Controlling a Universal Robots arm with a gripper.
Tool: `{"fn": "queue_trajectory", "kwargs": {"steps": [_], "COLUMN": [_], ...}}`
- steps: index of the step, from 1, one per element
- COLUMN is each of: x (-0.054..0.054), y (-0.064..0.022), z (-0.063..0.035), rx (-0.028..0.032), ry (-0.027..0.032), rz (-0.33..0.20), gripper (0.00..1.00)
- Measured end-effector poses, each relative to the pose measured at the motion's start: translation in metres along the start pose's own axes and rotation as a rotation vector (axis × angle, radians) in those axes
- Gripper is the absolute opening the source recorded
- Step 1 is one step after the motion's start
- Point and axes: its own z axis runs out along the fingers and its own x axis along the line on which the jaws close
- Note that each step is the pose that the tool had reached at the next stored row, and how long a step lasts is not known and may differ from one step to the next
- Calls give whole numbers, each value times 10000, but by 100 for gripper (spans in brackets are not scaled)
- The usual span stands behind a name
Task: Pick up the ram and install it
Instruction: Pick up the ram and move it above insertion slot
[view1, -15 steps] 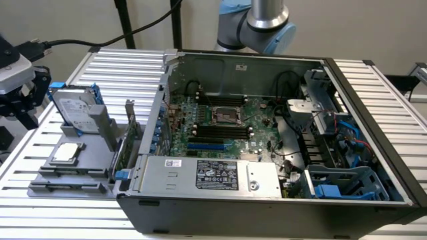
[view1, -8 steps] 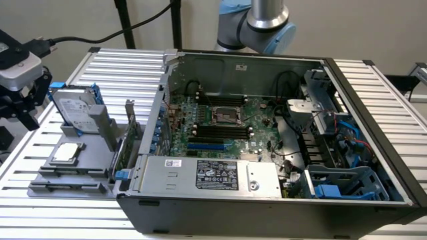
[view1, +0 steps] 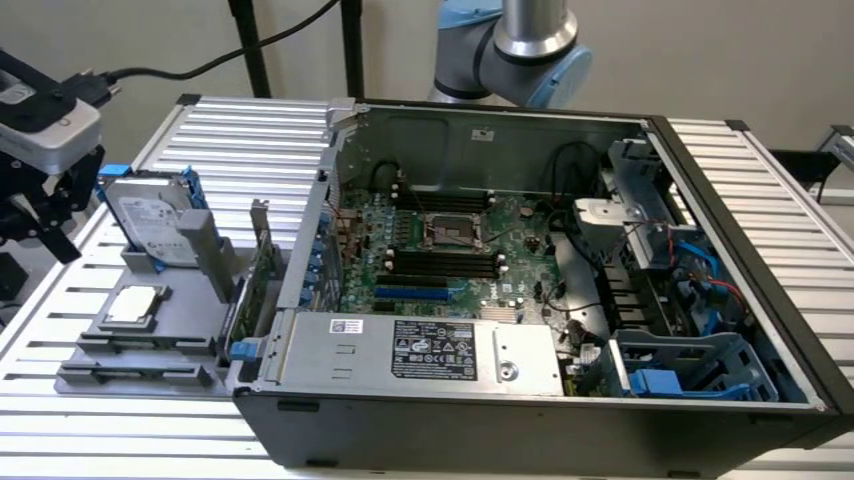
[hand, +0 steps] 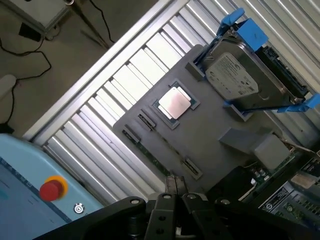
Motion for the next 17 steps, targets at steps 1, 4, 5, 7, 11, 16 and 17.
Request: {"fn": "queue_trajectory", "kwargs": {"steps": [1,4,5,7,11,16,17], "x": [0,0,0,1,1,1,1], "y": [0,0,0,-1,-1,-1,-1], "z": [3,14,18,26,40,58,62], "rx": [-4,-15,-19,-26,-41,-60,-63], "ry": [5,15,18,27,41,59,62], "rz": [-185,-729,-909,-1285,-2009,-2913,-3094], "gripper": [11,11,11,11,11,11,11]}}
